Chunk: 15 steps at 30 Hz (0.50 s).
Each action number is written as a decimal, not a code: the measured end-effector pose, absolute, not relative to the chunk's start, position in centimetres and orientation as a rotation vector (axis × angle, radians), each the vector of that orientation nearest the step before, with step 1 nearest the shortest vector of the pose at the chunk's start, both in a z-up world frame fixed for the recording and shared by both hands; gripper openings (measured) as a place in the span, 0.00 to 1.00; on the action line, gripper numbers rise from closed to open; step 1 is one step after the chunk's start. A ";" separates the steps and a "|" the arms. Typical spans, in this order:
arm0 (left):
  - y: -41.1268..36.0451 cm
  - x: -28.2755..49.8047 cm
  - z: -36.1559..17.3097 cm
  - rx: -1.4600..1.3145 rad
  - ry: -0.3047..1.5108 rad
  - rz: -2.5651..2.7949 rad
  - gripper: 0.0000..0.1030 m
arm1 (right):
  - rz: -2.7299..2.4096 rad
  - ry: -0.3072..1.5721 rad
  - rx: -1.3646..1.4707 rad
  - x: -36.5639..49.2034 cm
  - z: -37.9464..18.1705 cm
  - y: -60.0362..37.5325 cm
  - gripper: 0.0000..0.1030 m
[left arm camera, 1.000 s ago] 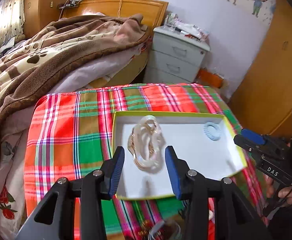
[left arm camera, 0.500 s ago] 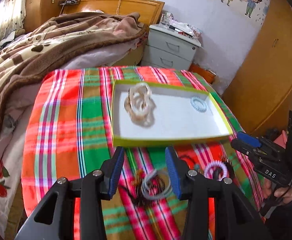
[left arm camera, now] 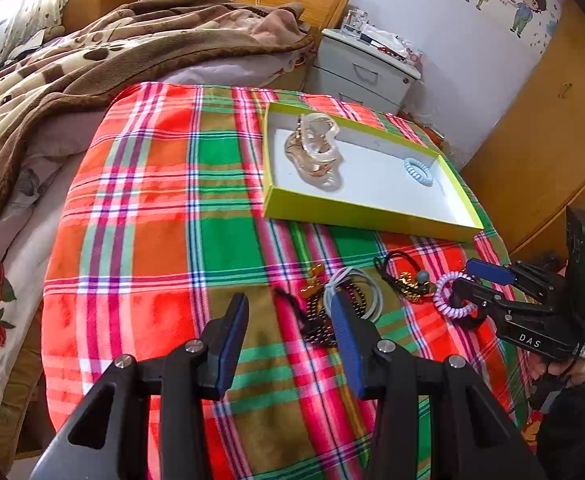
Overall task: Organize jewelry
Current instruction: 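Withdraw both open grippers from the box back to the accessories, then grasp the lavender coiled hair tie with the right gripper while the left gripper grasps the grey cord ties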
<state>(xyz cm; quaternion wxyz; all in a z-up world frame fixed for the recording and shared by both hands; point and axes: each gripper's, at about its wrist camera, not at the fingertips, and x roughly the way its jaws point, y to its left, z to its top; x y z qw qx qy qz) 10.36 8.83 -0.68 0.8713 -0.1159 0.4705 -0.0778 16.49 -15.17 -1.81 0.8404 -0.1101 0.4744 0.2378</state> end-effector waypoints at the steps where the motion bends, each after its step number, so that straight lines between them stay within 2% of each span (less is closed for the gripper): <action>1: 8.9 10.3 -0.8 -0.242 0.985 -0.160 0.43 | 0.497 1.006 -0.240 16.6 -1.9 -15.1 0.40; 3: 9.1 10.2 -0.9 -0.243 0.990 -0.158 0.43 | 0.501 1.015 -0.239 16.8 -2.0 -15.1 0.30; 7: 9.2 9.9 -1.1 -0.242 0.998 -0.160 0.43 | 0.502 1.022 -0.259 16.7 -2.1 -14.9 0.23; 8: 9.2 9.9 -1.1 -0.241 1.000 -0.160 0.43 | 0.497 1.022 -0.267 16.7 -2.0 -14.8 0.14; 9: 9.2 9.9 -1.1 -0.240 0.999 -0.161 0.43 | 0.498 1.021 -0.273 16.6 -1.9 -14.8 0.11; 15: 9.2 9.8 -1.1 -0.249 1.002 -0.167 0.43 | 0.493 0.993 -0.276 16.0 -1.4 -14.7 0.10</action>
